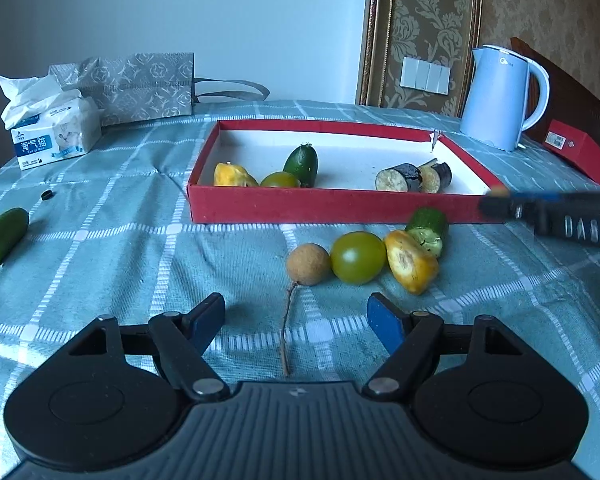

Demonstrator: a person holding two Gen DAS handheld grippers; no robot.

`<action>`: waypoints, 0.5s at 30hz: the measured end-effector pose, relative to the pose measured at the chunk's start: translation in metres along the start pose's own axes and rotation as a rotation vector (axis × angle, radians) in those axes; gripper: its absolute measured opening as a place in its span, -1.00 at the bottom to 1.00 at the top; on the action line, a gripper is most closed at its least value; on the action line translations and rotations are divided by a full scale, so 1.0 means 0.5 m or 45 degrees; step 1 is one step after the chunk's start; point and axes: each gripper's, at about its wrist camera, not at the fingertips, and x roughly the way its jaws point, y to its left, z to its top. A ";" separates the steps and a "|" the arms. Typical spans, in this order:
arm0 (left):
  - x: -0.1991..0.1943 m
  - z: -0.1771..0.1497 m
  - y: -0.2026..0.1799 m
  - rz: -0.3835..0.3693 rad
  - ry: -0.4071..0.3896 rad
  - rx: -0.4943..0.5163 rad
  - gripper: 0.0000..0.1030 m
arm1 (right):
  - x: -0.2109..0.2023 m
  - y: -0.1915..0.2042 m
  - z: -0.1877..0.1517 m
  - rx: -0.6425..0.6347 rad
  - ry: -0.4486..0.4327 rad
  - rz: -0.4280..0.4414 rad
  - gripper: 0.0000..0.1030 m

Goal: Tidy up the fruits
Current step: 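Carry the brown fruit into the tray and open the right gripper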

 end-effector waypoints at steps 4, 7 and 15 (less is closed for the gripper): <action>0.001 0.000 0.000 0.001 0.004 -0.001 0.52 | 0.025 -0.027 0.039 -0.003 -0.010 -0.103 -0.44; 0.002 0.000 -0.001 0.005 0.006 -0.001 0.54 | 0.064 -0.048 0.066 0.002 0.042 -0.145 -0.44; 0.006 0.001 0.002 0.000 0.011 -0.002 0.61 | 0.152 -0.055 0.079 -0.002 0.155 -0.196 -0.44</action>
